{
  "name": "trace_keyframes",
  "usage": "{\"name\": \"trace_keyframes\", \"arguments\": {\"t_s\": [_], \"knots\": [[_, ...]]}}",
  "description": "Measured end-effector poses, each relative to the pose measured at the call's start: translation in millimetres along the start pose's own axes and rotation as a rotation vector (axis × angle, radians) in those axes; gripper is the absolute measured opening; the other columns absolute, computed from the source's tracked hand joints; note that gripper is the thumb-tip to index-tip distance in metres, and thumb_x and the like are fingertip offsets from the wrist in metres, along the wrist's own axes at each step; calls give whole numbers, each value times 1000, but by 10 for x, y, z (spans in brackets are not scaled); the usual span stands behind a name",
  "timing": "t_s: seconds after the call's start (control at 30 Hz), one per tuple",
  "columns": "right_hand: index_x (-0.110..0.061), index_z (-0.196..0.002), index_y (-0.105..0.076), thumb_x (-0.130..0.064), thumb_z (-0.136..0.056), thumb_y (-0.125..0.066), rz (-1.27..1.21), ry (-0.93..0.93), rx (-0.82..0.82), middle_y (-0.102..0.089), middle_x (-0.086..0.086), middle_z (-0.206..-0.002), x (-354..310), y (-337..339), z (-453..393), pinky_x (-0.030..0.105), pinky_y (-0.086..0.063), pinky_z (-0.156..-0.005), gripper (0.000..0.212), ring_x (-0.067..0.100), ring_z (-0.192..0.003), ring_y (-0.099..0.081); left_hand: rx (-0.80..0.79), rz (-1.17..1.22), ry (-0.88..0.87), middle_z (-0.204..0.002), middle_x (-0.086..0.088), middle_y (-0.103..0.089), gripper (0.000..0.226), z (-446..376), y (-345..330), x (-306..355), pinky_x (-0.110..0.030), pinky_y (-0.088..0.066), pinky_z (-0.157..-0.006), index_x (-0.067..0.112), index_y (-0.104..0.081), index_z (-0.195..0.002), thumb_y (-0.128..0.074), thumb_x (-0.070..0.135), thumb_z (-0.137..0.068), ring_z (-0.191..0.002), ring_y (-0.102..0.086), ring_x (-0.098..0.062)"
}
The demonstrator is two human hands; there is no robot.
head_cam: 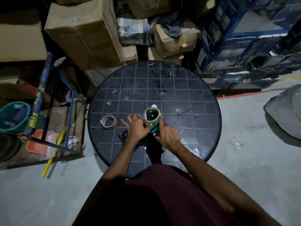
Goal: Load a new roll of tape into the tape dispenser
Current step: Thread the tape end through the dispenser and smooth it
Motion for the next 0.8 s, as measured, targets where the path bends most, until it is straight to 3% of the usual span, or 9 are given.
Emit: {"name": "trace_keyframes", "arguments": {"t_s": [0.2, 0.4, 0.5, 0.63, 0.8], "knots": [[-22, -158, 15, -49, -91, -66, 6, -18, 57, -63, 14, -110, -20, -5, -20, 41, -54, -61, 109, 30, -75, -67, 35, -154, -59, -143, -5, -48, 22, -45, 109, 144, -77, 3, -111, 21, -76, -89, -74, 41, -82, -143, -17, -36], [-26, -158, 14, -49, -92, -64, 35, -36, 65, -63, 14, -112, -2, 28, 1, 38, -46, -56, 105, 30, -75, -67, 66, -114, -33, -145, -5, -48, 30, -55, 117, 224, -75, 5, -111, 22, -78, -92, -69, 49, -85, -144, -17, -37], [-24, -158, 12, -50, -93, -63, 22, -52, 60, -62, 14, -112, -11, 49, 11, 41, -50, -60, 103, 31, -78, -68, 72, -73, 10, -150, -8, -43, 31, -96, 134, 215, -75, 3, -111, 21, -78, -92, -73, 50, -82, -144, -16, -37], [-9, -154, -7, -48, -91, -66, -54, -94, 71, -65, 13, -111, -26, 88, 22, 43, -54, -67, 95, 32, -83, -70, 90, -17, -42, -151, -5, -41, 18, -97, 99, 236, -73, 7, -113, 20, -79, -89, -75, 37, -84, -144, -16, -33], [-8, -132, -36, -49, -92, -64, -88, -97, 23, -67, 12, -111, -18, 134, 65, 41, -52, -73, 64, 32, -91, -70, 109, -9, -95, -145, 4, -46, 10, -53, 55, 227, -71, 6, -115, 19, -77, -81, -73, 28, -81, -141, -19, -30]]}}
Point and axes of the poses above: each hand's wrist, its own z-axis away from the middle knuckle, its own y-axis out of the back of the hand, x = y × z, the point moved 1 cm from there along -z, towards the middle knuckle
